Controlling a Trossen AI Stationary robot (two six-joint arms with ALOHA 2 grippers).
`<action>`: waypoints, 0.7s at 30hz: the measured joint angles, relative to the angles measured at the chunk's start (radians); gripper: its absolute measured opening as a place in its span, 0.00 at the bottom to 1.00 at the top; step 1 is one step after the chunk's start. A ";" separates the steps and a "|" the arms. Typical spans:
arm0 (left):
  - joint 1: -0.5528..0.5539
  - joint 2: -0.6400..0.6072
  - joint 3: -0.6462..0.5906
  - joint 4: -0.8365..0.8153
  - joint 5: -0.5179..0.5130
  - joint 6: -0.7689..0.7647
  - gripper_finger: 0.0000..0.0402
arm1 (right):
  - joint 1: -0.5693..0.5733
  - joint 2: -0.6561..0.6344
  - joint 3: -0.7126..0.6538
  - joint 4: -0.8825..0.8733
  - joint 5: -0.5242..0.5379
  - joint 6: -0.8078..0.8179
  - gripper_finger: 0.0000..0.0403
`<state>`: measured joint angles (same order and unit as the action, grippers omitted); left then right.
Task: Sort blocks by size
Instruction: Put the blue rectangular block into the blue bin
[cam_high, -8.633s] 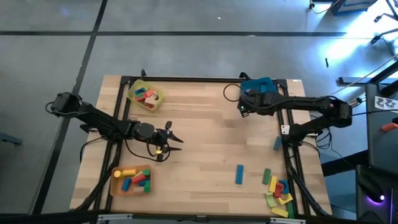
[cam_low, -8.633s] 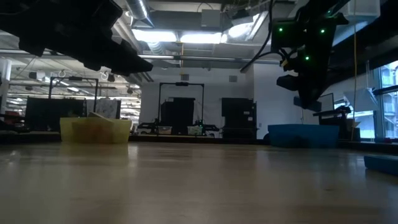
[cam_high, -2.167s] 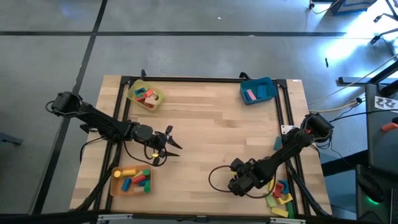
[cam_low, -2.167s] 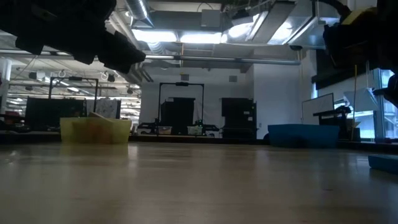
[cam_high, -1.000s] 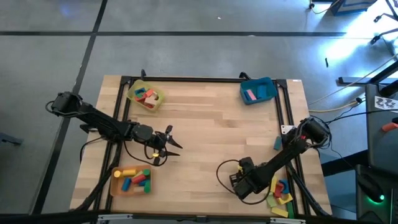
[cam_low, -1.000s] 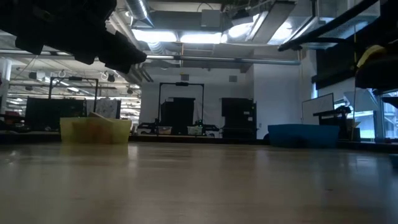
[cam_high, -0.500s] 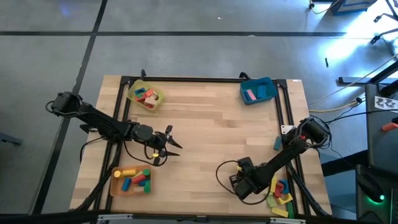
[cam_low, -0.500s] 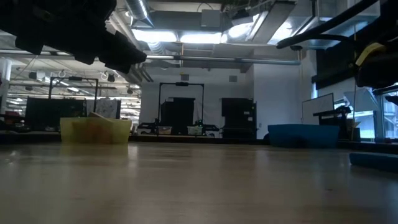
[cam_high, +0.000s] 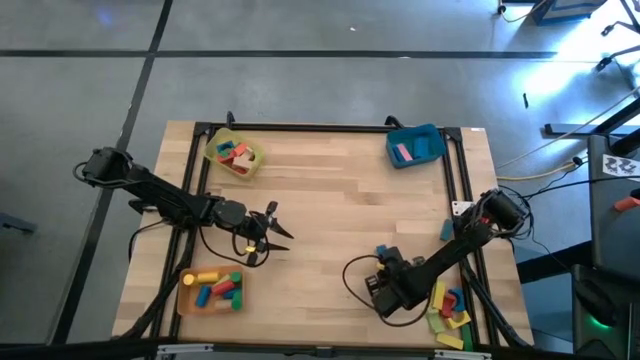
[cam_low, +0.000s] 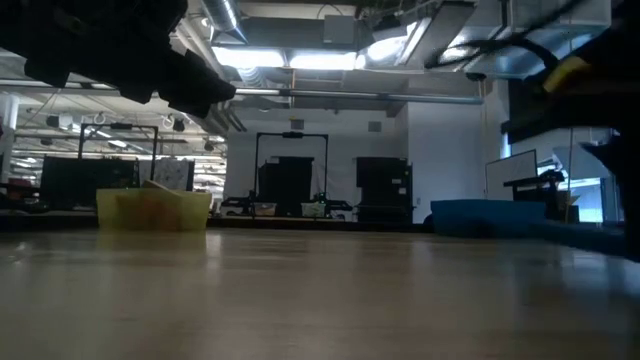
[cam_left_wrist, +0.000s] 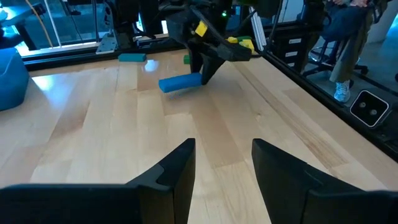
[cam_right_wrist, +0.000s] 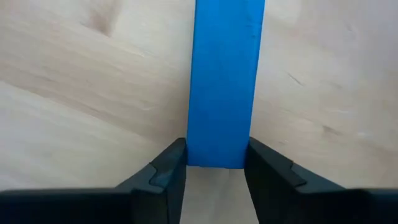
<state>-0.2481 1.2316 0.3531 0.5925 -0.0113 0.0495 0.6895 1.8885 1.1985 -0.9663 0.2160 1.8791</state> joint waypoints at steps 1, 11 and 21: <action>0.000 0.000 0.000 0.001 0.000 -0.001 0.36 | 0.000 -0.001 0.009 -0.010 0.010 0.000 0.35; 0.000 0.000 0.000 0.000 0.000 -0.007 0.36 | -0.012 -0.082 0.039 -0.126 0.044 -0.025 0.34; 0.000 0.000 0.000 -0.003 0.000 -0.004 0.36 | -0.096 -0.269 0.012 -0.364 0.155 -0.038 0.34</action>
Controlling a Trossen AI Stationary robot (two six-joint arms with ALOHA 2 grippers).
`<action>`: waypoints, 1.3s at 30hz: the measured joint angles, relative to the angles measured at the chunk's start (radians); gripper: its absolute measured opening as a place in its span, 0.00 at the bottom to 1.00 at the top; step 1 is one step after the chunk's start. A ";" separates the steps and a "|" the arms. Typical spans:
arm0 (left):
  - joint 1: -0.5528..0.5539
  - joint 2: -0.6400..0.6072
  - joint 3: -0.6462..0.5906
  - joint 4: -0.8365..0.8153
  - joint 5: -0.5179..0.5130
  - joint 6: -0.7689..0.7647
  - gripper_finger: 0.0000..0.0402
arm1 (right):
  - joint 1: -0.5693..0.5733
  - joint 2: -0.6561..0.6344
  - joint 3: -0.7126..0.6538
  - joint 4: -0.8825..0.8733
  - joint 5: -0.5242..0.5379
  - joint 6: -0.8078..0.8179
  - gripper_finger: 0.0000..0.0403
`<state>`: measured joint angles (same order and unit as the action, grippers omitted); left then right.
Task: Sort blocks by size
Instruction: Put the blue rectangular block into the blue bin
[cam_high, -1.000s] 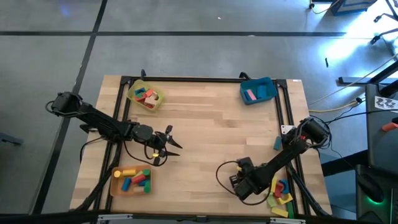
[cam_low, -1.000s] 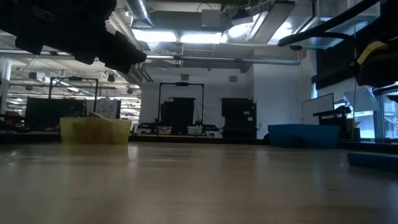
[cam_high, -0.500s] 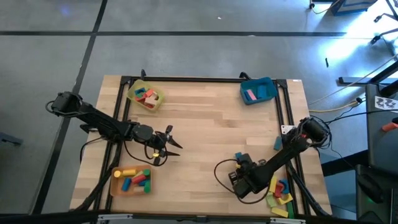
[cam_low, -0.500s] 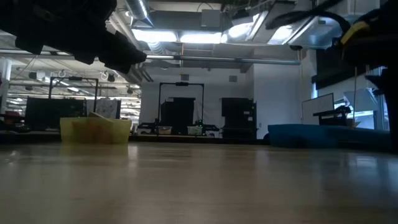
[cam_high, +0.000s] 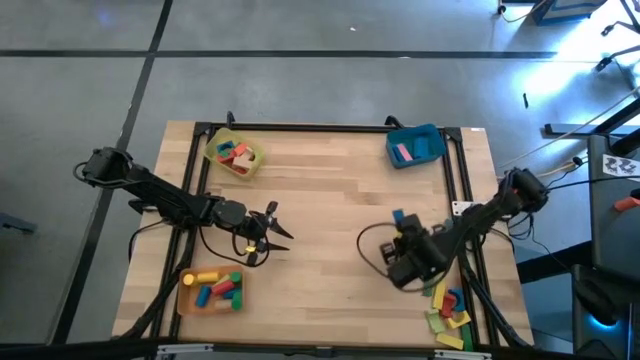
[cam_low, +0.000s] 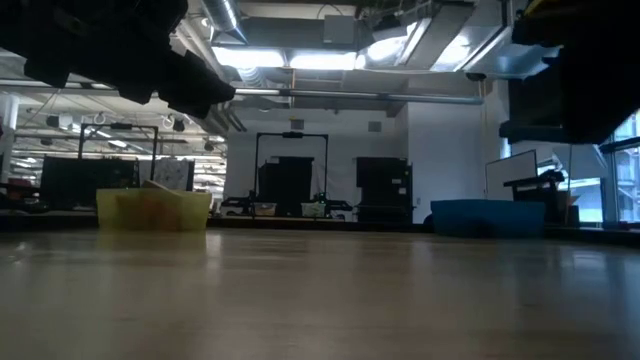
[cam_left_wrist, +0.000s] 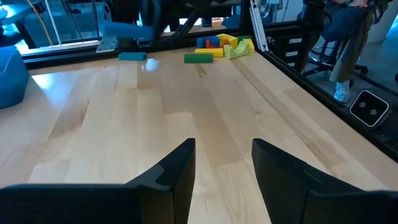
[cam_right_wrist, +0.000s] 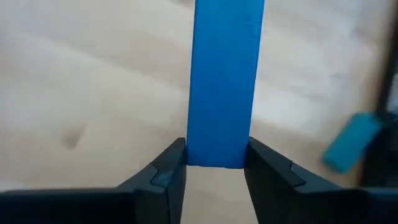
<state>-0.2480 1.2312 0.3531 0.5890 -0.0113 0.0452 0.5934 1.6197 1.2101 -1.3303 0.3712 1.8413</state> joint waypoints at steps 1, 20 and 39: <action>0.000 0.000 0.000 -0.002 0.000 0.000 0.36 | -0.015 -0.018 -0.007 -0.019 0.002 -0.013 0.34; 0.000 0.000 0.000 -0.004 0.000 0.007 0.36 | -0.718 -0.157 -0.109 -0.022 0.047 -0.730 0.34; 0.000 0.000 0.000 -0.018 0.000 0.007 0.36 | -1.247 -0.157 -0.114 0.263 0.117 -1.259 0.34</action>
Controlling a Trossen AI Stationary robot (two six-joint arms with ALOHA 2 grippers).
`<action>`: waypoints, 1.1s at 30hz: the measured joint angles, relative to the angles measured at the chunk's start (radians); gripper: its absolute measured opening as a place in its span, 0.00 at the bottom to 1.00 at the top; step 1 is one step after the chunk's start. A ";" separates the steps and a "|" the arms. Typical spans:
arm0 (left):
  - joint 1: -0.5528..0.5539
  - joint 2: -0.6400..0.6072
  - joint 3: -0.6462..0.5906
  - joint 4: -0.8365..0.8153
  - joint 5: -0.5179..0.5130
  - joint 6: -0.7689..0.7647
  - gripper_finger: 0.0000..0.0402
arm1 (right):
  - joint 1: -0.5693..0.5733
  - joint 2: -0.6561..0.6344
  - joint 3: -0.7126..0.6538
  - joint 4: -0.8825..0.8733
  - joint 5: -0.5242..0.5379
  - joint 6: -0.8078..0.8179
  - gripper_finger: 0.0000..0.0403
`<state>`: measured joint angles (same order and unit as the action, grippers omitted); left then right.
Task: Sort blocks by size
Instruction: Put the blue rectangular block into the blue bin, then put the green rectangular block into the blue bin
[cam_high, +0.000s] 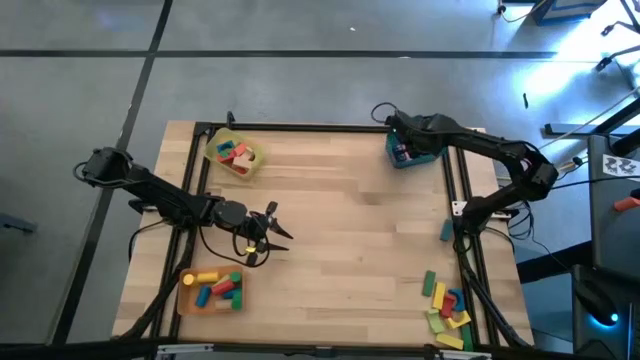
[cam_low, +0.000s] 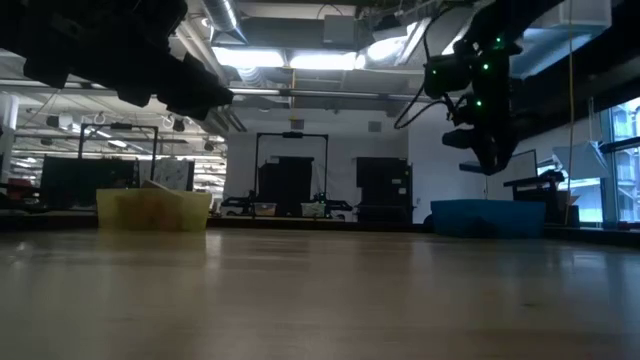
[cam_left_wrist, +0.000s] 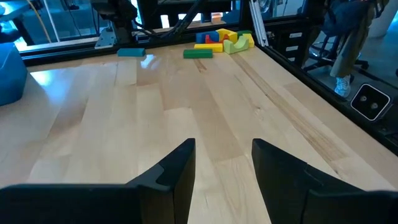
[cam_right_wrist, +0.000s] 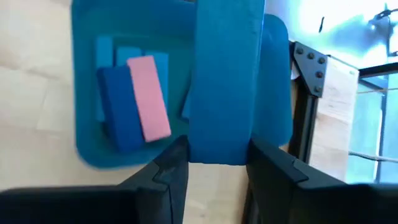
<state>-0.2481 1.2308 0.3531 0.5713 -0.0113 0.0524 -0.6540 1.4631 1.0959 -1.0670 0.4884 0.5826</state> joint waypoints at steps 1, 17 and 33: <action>0.000 0.000 0.000 -0.002 0.000 0.000 0.36 | -0.013 0.000 -0.011 0.024 -0.002 -0.012 0.34; 0.000 0.000 0.000 -0.010 0.000 0.014 0.36 | -0.161 0.001 -0.192 0.210 -0.058 -0.065 0.46; 0.000 0.000 0.000 -0.015 0.000 0.010 0.36 | 0.061 -0.050 -0.011 -0.172 -0.085 0.069 0.68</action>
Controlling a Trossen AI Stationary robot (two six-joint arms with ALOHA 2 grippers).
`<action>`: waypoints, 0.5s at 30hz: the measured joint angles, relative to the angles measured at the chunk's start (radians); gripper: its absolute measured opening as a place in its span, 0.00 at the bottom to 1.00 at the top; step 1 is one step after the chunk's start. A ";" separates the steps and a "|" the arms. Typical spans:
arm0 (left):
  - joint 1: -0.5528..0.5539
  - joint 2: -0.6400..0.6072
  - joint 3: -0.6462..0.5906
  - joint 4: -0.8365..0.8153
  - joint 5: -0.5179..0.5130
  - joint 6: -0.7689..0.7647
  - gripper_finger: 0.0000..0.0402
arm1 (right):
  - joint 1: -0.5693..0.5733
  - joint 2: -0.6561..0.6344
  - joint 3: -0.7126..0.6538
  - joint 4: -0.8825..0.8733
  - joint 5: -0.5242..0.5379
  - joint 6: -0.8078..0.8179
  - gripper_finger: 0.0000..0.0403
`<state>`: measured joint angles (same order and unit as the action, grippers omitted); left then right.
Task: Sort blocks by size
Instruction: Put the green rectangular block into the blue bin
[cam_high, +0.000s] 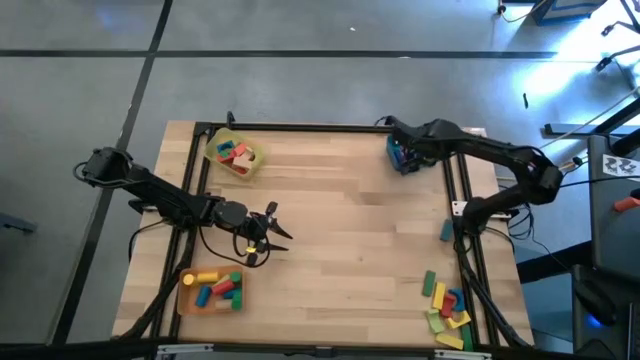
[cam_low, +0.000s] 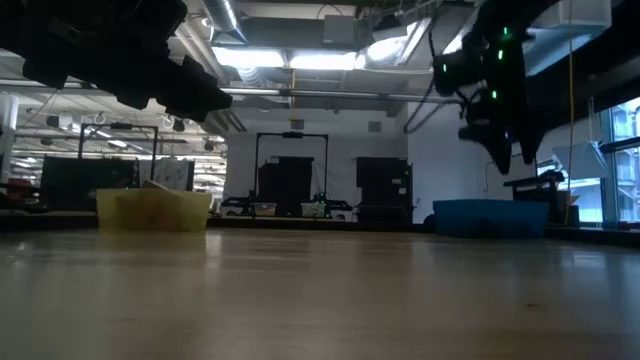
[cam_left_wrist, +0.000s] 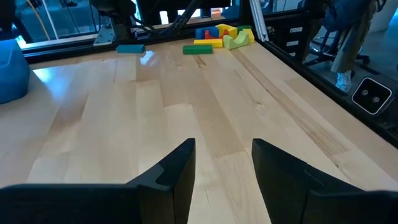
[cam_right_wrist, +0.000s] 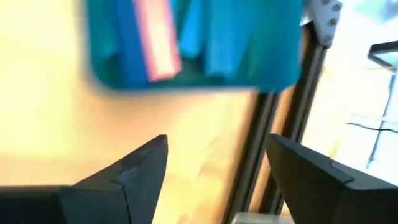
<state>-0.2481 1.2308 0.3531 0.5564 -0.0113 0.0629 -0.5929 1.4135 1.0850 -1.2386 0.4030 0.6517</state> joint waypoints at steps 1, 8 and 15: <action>0.000 0.000 0.000 0.000 0.000 -0.003 0.36 | 0.041 -0.006 0.017 -0.032 -0.023 0.029 0.68; -0.001 0.000 0.000 0.000 0.000 -0.004 0.36 | 0.338 -0.017 0.032 -0.128 -0.174 0.254 0.68; -0.001 0.000 0.000 0.005 0.000 -0.008 0.36 | 0.631 0.007 0.032 -0.150 -0.316 0.495 0.60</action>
<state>-0.2493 1.2308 0.3531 0.5616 -0.0113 0.0550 0.0384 1.4205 1.1172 -1.3884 0.0866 1.1471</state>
